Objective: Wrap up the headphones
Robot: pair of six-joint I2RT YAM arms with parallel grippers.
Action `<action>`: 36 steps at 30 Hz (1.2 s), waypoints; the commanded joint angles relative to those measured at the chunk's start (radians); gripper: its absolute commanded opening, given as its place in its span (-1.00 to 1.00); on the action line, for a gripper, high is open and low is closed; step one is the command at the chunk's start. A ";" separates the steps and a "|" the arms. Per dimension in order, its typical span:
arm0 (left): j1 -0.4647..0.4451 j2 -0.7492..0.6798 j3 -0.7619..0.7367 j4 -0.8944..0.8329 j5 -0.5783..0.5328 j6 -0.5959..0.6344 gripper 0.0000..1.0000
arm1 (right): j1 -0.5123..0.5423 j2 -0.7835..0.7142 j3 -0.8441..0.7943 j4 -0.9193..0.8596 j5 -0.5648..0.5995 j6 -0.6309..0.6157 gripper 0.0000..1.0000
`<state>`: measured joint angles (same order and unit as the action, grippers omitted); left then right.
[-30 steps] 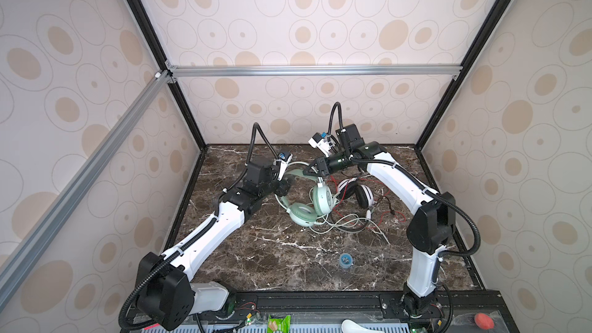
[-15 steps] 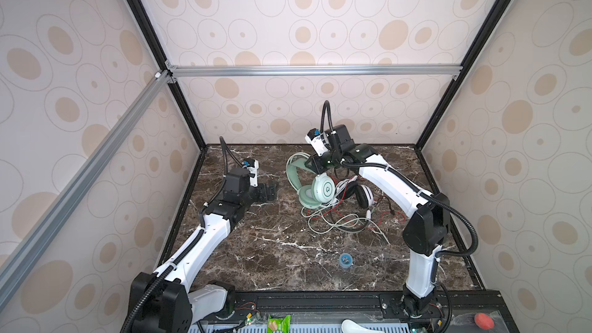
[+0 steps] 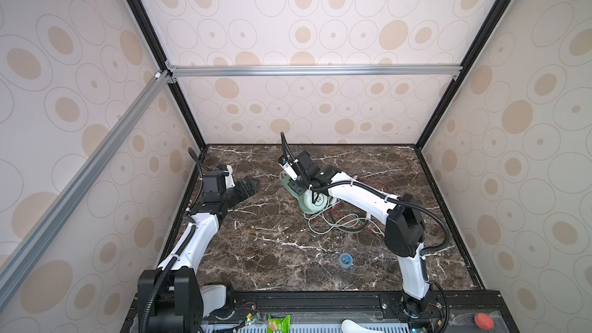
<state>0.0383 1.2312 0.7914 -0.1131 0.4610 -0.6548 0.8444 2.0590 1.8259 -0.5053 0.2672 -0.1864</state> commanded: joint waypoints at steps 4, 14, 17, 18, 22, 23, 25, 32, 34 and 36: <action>0.030 0.023 0.012 0.015 -0.026 -0.006 0.96 | 0.065 -0.040 -0.095 0.020 0.050 -0.026 -0.68; 0.053 0.058 -0.009 0.020 -0.009 0.013 0.96 | 0.188 -0.018 -0.165 -0.011 0.094 0.008 -0.31; 0.054 0.072 -0.007 0.016 -0.012 0.015 0.96 | 0.209 -0.008 -0.178 -0.020 0.084 0.036 -0.18; 0.054 0.076 -0.005 0.016 -0.014 0.011 0.96 | 0.214 -0.007 -0.181 -0.023 0.070 0.046 -0.12; 0.054 0.069 -0.010 0.013 -0.044 -0.002 0.96 | 0.226 -0.005 -0.190 -0.012 0.028 0.052 0.13; 0.055 0.065 -0.010 0.006 -0.056 -0.003 0.96 | 0.226 -0.002 -0.188 -0.011 0.014 0.053 0.19; 0.055 0.061 -0.010 -0.001 -0.068 -0.002 0.96 | 0.226 0.000 -0.186 -0.006 -0.018 0.053 0.31; 0.055 0.043 -0.018 -0.041 -0.099 0.026 0.96 | 0.230 -0.037 -0.204 0.030 -0.118 0.061 0.65; 0.055 0.042 -0.009 -0.056 -0.107 0.043 0.96 | 0.231 -0.055 -0.200 0.026 -0.130 0.075 0.73; 0.054 0.040 -0.001 -0.075 -0.121 0.061 0.96 | 0.230 -0.080 -0.205 0.030 -0.142 0.090 0.84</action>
<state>0.0849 1.2957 0.7738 -0.1482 0.3733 -0.6338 1.0721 2.0411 1.6321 -0.4820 0.1600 -0.1184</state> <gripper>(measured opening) 0.981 0.901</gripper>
